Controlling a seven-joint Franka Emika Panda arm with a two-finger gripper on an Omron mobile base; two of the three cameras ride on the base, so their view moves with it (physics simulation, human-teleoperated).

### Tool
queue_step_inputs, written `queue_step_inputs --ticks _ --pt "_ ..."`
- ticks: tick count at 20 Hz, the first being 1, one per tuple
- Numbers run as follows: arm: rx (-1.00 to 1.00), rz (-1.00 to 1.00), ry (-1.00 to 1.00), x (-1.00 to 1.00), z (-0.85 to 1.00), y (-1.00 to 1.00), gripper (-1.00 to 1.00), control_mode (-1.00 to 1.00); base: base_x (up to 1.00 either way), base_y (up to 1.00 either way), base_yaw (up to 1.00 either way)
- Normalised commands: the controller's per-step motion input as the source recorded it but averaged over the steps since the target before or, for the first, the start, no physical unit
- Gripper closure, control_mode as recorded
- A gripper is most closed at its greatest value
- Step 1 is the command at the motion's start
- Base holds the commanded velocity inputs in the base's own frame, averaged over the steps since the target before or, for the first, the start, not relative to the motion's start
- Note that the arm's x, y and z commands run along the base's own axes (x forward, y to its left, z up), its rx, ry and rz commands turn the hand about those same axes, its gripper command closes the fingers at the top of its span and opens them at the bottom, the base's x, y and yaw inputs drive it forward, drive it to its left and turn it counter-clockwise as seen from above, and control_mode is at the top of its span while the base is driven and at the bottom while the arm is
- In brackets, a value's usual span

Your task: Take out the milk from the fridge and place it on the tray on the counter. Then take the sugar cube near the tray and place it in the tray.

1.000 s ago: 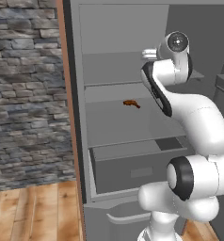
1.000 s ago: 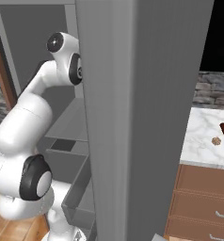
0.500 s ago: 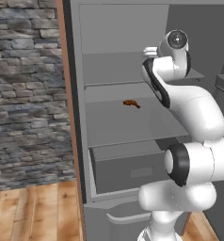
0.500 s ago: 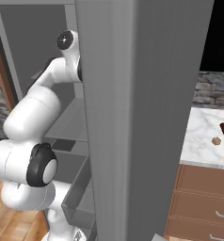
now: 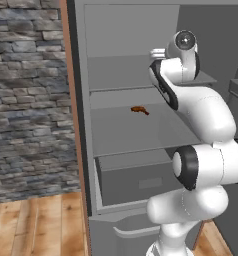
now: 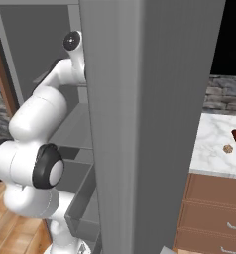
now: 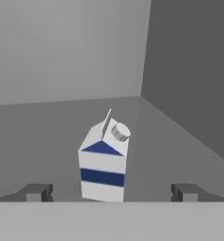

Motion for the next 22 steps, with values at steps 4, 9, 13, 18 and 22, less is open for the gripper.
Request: queue_step_inputs --ticks 4,9,13,18,22 --pt "0.00 0.00 0.00 0.12 -0.06 0.00 -1.00 -1.00 0.00 0.00 0.00" --pt "0.00 0.00 0.00 0.07 -0.15 0.00 -1.00 -1.00 0.00 0.00 0.00" --pt "0.00 0.00 0.00 0.13 -0.11 0.00 -1.00 -1.00 0.00 0.00 0.00" --pt "0.00 0.00 0.00 0.18 -0.05 0.00 -1.00 -1.00 0.00 0.00 0.00" --pt "0.00 0.00 0.00 0.26 -0.04 0.00 -1.00 -1.00 0.00 0.00 0.00"
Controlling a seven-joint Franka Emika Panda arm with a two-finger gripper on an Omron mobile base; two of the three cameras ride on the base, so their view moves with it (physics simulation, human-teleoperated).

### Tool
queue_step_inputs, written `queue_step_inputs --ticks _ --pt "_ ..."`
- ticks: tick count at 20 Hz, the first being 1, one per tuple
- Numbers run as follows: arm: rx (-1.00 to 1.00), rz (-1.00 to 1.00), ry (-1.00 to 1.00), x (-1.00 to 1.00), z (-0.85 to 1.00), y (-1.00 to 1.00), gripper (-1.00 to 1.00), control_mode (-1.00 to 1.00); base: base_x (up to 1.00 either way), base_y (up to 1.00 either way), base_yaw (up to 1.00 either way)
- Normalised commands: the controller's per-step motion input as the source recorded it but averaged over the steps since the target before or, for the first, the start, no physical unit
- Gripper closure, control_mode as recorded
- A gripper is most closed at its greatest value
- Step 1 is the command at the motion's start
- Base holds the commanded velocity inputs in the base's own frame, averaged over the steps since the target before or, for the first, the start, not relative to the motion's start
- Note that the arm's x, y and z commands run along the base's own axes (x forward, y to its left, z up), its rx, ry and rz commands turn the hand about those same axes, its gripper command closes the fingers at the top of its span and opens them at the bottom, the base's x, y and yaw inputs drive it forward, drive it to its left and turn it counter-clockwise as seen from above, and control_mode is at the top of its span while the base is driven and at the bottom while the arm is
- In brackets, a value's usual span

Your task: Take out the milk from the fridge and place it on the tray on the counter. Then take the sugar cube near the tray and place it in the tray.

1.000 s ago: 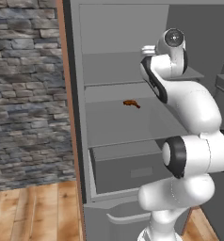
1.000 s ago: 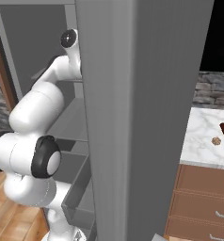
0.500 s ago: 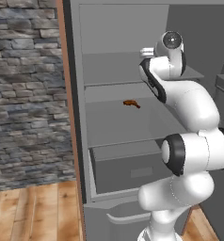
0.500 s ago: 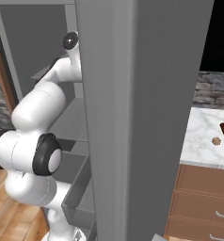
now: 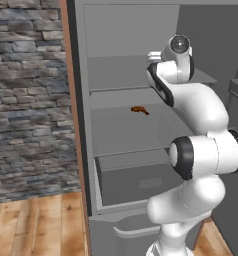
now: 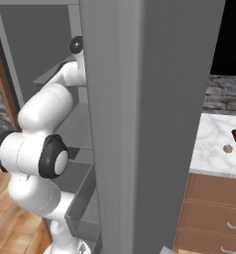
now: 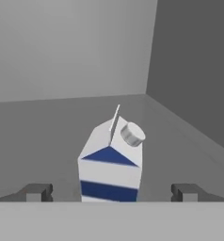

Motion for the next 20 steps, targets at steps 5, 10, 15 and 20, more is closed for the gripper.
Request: queue_step_inputs --ticks 5,10,15,20 --pt "0.00 0.00 0.00 0.28 -0.02 -0.04 -1.00 -1.00 0.00 0.00 0.00" --pt "0.00 0.00 0.00 0.33 -0.02 -0.05 -1.00 -1.00 0.00 0.00 0.00" --pt "0.00 0.00 0.00 0.33 -0.08 -0.02 -1.00 -1.00 0.00 0.00 0.00" --pt "0.00 0.00 0.00 0.26 -0.14 0.00 1.00 -1.00 0.00 0.00 0.00"
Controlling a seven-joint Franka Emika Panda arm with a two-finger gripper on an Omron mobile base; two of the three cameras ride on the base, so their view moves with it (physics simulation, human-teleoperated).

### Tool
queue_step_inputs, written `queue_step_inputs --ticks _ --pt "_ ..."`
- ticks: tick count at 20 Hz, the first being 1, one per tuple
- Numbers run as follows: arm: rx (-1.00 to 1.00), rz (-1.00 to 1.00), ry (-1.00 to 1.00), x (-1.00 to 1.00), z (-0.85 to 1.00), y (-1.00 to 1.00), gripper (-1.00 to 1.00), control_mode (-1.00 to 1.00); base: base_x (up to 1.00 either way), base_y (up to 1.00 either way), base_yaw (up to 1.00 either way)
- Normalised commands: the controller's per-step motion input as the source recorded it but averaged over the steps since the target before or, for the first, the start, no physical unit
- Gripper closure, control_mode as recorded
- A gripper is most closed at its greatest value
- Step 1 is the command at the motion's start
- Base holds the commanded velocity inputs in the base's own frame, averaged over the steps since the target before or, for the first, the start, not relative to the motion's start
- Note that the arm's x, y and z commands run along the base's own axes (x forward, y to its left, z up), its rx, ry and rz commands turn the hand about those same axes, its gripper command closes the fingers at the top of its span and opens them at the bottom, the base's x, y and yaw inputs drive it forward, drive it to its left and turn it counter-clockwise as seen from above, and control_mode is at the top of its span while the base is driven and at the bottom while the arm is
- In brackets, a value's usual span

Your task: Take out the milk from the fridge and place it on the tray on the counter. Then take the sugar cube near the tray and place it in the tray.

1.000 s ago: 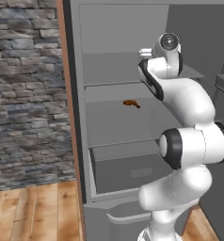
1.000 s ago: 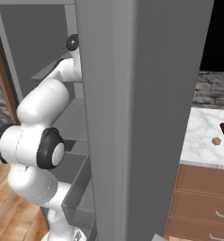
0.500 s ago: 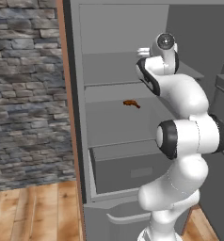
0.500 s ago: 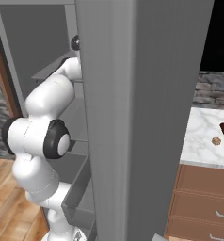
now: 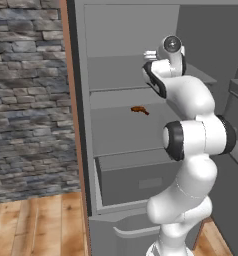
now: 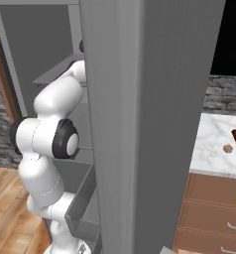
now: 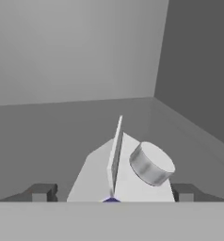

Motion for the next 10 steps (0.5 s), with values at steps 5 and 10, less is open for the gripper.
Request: queue_step_inputs --ticks 5,10 --pt "0.00 0.00 0.00 0.25 -0.10 -0.04 1.00 -1.00 0.00 0.00 0.00" --pt "0.00 0.00 -0.01 0.07 -0.02 -0.05 1.00 -1.00 0.00 0.00 0.00"
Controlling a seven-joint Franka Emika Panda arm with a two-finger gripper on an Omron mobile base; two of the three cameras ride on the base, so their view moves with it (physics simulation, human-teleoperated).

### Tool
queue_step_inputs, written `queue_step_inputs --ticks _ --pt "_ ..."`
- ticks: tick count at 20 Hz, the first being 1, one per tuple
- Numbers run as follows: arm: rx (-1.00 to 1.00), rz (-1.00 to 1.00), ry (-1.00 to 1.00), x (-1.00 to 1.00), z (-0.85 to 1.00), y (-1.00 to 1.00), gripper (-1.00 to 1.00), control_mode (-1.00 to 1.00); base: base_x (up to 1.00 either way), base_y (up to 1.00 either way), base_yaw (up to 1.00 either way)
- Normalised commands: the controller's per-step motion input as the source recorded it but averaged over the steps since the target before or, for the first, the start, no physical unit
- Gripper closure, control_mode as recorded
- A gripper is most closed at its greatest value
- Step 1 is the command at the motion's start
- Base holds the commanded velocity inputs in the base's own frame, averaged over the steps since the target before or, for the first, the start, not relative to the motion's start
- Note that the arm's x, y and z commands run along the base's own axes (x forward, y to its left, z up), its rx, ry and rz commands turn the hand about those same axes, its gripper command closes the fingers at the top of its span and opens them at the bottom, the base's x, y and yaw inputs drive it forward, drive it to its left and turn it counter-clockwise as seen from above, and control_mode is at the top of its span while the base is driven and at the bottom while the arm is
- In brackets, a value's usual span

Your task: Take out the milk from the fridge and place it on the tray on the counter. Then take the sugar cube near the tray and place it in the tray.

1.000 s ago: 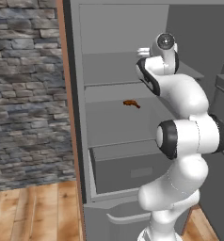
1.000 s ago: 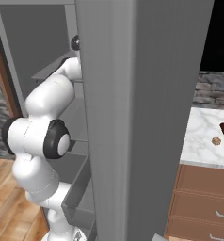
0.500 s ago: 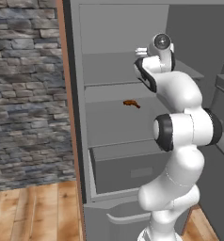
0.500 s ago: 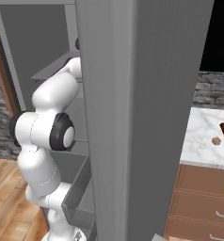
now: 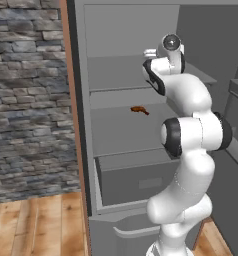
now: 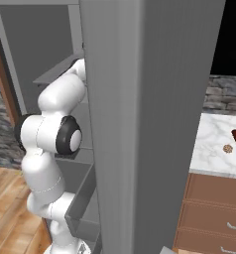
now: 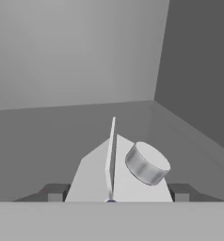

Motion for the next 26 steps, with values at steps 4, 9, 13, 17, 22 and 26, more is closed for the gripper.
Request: queue_step_inputs --ticks 4,9,13,17,22,26 --pt "0.11 0.00 -0.08 -0.93 0.00 0.00 1.00 -1.00 0.00 0.00 0.00" --pt "0.24 0.06 -0.04 -1.00 0.15 0.00 1.00 -1.00 0.00 0.00 0.00" --pt "0.19 0.10 -0.07 -1.00 0.12 0.03 1.00 -1.00 0.00 0.00 0.00" --pt "0.05 0.14 -0.03 -1.00 0.46 0.03 1.00 -1.00 0.00 0.00 0.00" --pt "-0.03 0.20 0.00 -1.00 0.60 0.02 1.00 -1.00 0.00 0.00 0.00" --pt "-0.07 0.22 0.00 -1.00 0.27 0.05 1.00 -1.00 0.00 0.00 0.00"
